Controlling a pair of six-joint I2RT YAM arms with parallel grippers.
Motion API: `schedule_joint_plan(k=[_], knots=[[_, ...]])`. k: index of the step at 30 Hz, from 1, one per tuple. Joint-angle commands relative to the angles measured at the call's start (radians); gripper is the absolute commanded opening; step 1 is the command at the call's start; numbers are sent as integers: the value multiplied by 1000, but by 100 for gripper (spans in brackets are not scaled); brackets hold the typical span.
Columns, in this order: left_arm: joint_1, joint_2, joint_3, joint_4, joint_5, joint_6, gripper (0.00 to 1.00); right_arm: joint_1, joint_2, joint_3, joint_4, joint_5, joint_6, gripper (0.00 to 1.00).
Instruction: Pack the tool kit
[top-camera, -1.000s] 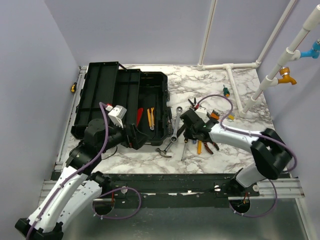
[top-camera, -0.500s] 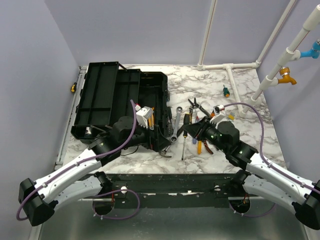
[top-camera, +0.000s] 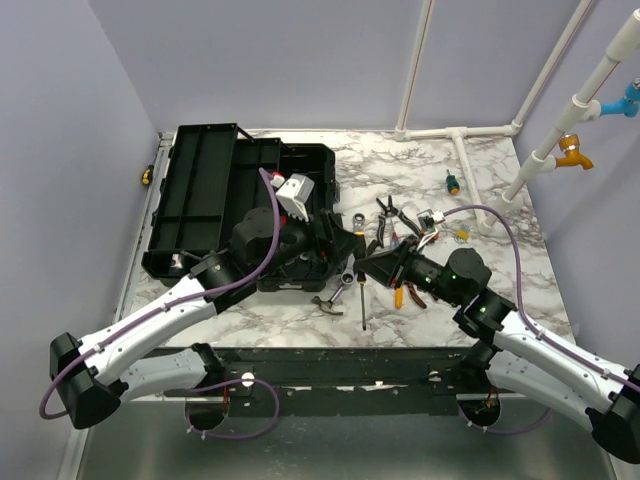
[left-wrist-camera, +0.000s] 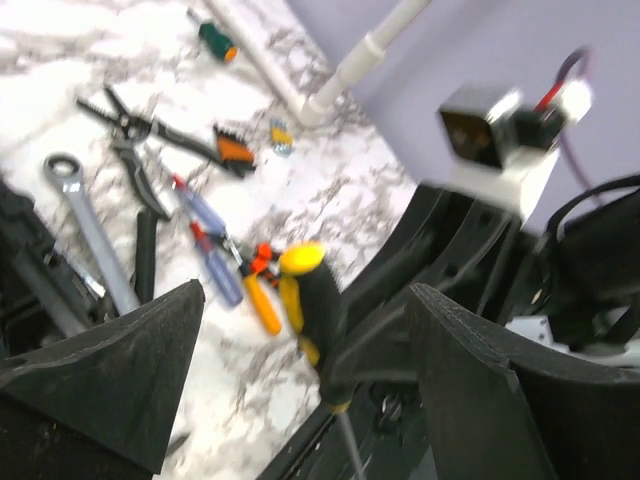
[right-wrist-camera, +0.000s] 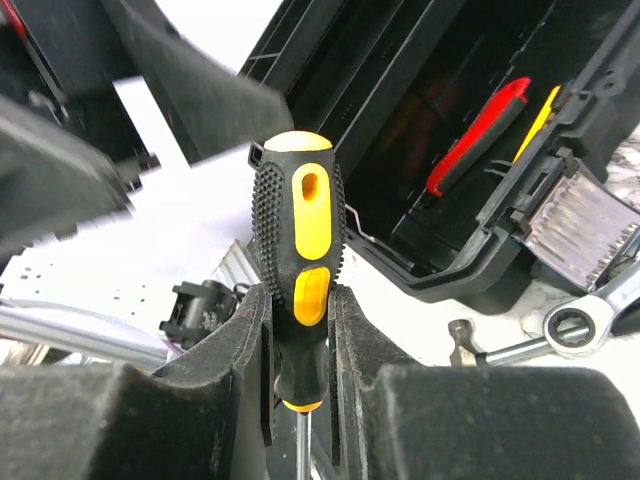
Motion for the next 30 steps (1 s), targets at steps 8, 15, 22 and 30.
schedule_joint_plan(k=[8,15,22,30], knots=[[0,166,101,88,41,-79,70,-1,-45,-4,39,-58,-60,1],[0,181,85,103,76,-120,64,-2,-57,-2,34,-37,-83,1],[0,206,87,108,144,-153,51,-2,-36,12,29,-13,-102,1],[-1,167,15,122,125,-176,48,-2,-32,-17,82,14,-101,1]])
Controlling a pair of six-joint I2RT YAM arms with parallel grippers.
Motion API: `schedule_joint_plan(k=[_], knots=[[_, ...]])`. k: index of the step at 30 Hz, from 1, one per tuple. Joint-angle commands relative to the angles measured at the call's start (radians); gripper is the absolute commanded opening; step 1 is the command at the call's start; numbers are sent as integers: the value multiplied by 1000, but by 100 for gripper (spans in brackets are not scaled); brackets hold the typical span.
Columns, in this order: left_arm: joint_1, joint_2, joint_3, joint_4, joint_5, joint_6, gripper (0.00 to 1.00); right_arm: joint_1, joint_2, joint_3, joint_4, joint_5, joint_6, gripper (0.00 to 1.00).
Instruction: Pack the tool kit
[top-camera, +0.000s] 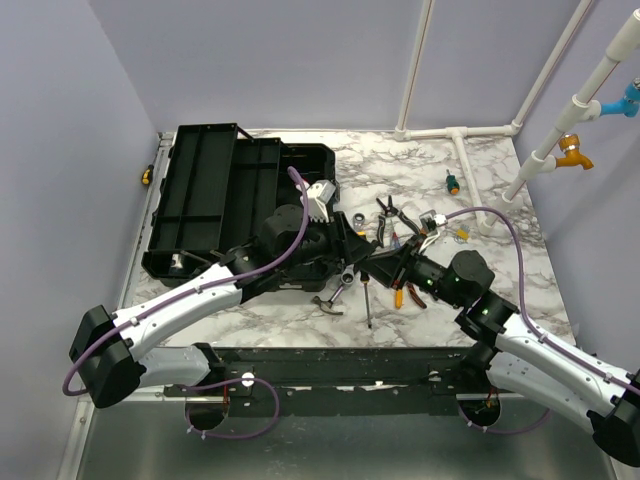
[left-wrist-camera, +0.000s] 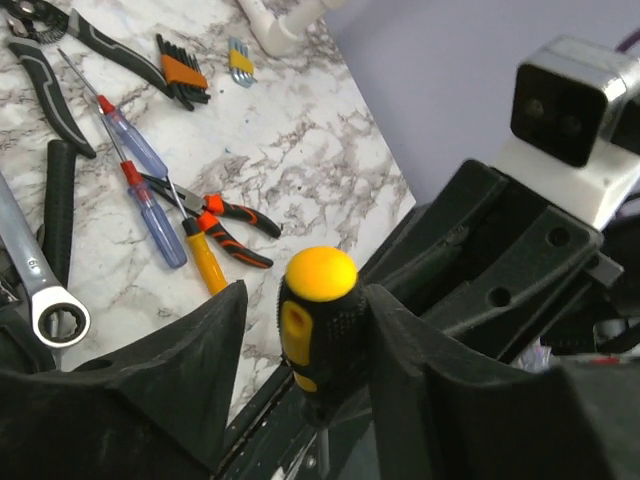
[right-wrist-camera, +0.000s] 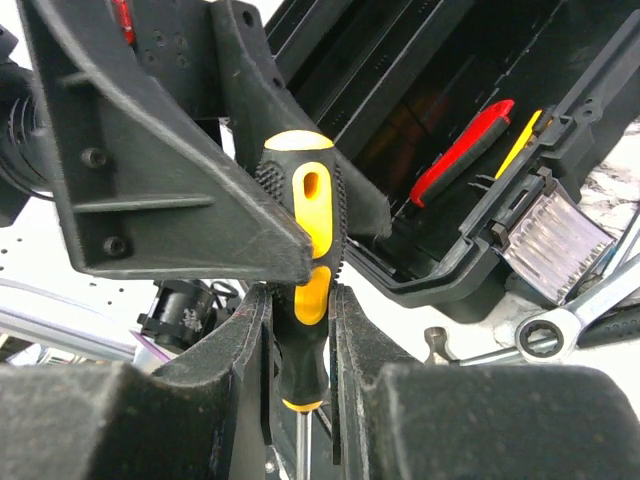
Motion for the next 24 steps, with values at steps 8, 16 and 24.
schedule_joint_plan(k=[8,16,24], knots=[[6,-17,19,-10,-5,49,0,-1,34,6,83,-7,-22,5],[141,-67,102,-157,-17,159,0,-1,-2,11,-8,41,-67,73],[367,-18,523,-722,-266,479,0,0,-45,59,-160,82,-142,73]])
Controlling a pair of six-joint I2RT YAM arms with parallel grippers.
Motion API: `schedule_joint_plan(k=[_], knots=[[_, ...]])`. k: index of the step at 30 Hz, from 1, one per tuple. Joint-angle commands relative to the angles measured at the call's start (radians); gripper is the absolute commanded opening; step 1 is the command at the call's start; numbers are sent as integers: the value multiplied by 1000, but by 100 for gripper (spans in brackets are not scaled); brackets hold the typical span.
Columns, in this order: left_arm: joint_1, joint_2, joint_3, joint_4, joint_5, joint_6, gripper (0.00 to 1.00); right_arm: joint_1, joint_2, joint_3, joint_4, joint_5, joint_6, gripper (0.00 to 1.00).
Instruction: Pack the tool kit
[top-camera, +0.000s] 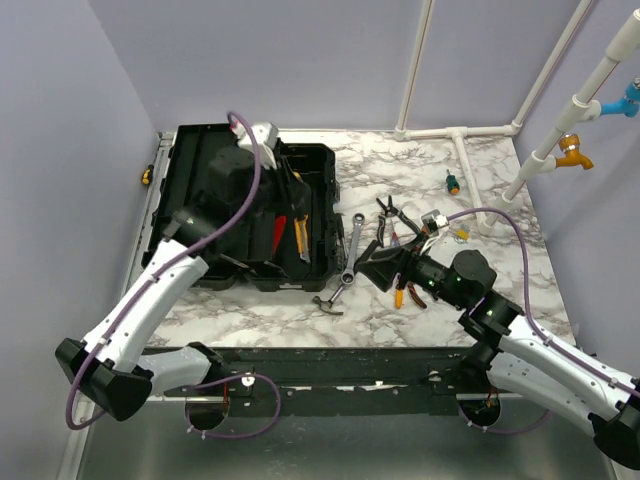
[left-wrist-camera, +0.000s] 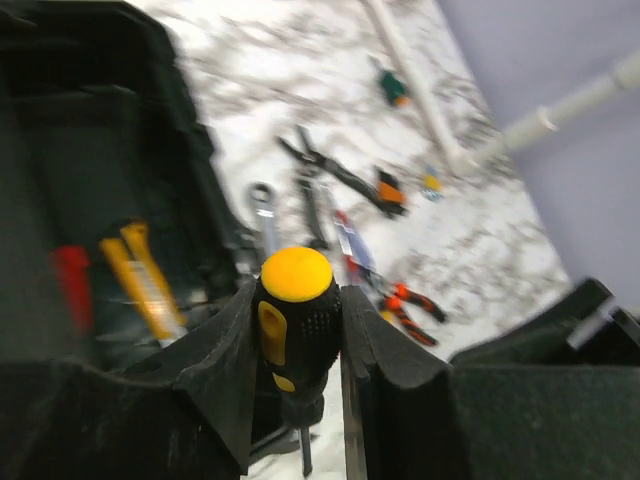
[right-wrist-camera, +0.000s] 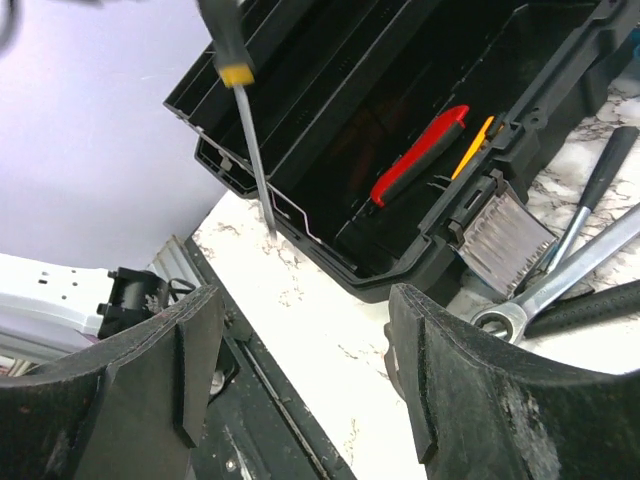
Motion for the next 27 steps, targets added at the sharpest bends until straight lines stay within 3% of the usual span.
schedule_joint_plan(k=[1,5,10,13,21,24,27], knots=[[94,43,334,-417,-295,258,0,-1,-25,55,-110,37,-68,73],[121,77,452,-407,-486,445,0,-1,-26,71,-146,28,-87,73],[144,79,403,-124,-613,682,0,-1,1,85,-146,9,-92,73],[173,113,400,-36,-653,791,0,0,20,87,-135,-3,-85,73],[264,242,440,56,-610,883,0,-1,25,74,-94,-18,-50,73],[318,320,507,-33,-504,807,0,-1,21,95,-118,-15,-52,73],[330,406,552,-89,-520,795,0,-1,8,121,-162,8,-60,73]])
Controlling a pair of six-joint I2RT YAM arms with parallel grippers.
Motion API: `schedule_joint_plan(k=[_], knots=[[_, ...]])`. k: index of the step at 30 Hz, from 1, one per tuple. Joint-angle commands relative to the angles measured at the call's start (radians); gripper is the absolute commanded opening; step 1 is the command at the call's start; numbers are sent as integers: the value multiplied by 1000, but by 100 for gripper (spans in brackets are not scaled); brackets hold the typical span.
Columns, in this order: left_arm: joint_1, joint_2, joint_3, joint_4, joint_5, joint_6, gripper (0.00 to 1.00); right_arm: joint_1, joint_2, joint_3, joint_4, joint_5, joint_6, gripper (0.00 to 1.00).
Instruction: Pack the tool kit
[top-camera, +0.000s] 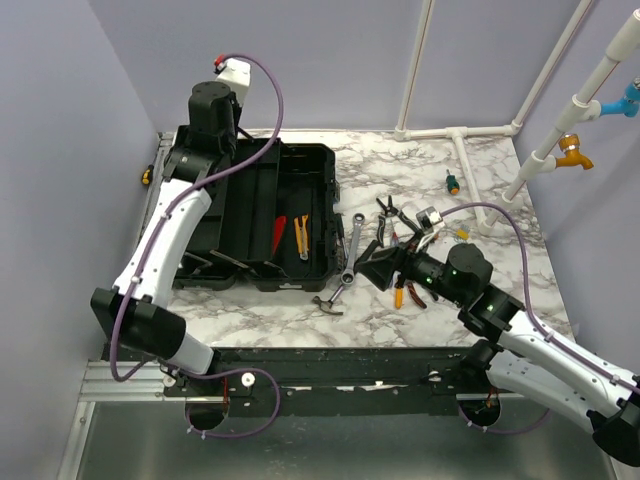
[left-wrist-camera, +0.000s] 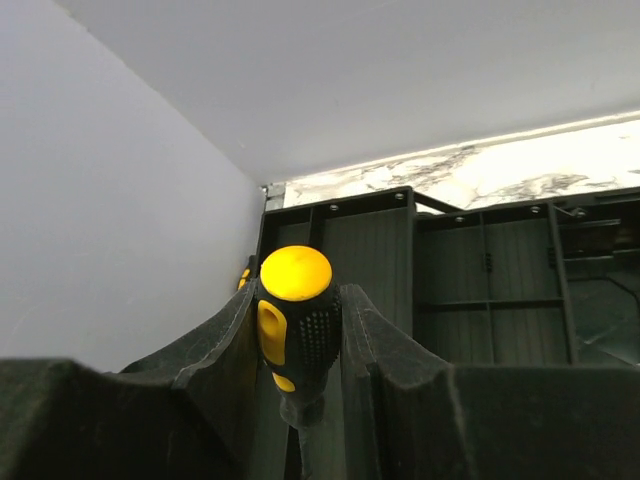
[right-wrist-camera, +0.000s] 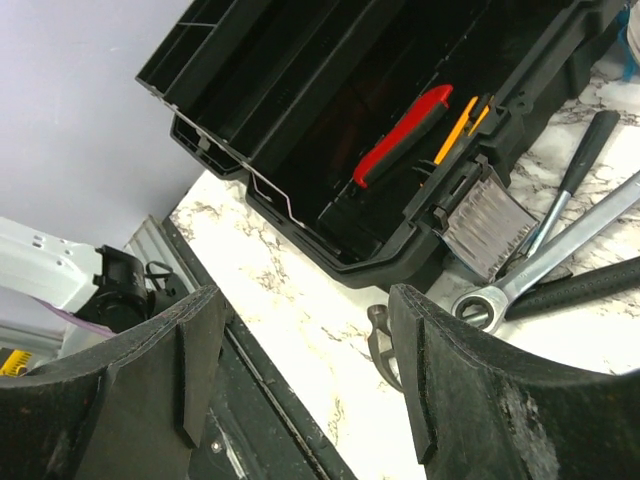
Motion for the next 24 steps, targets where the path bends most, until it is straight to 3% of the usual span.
schedule_joint_plan(k=[1,13,14,15,17,20,22,24], knots=[[33,120,95,-46,34,-30,0,-1,-23,65,-49,16,-7,73],[94,340,262,-342,85,-172,1,-1,-64,54,-86,39,31,73],[99,358,282,-363,96,-182,11,-1,-65,52,-86,40,34,73],[107,376,306,-394,110,-200,30,-1,-66,51,-86,41,36,73],[120,408,360,-457,128,-249,52,-1,-68,49,-87,41,39,72],[134,432,409,-506,159,-301,70,-1,-69,50,-93,47,40,72],[135,422,416,-503,179,-314,88,-2,-70,55,-107,89,37,72],[135,396,408,-483,211,-327,98,0,-57,76,-212,237,63,72]])
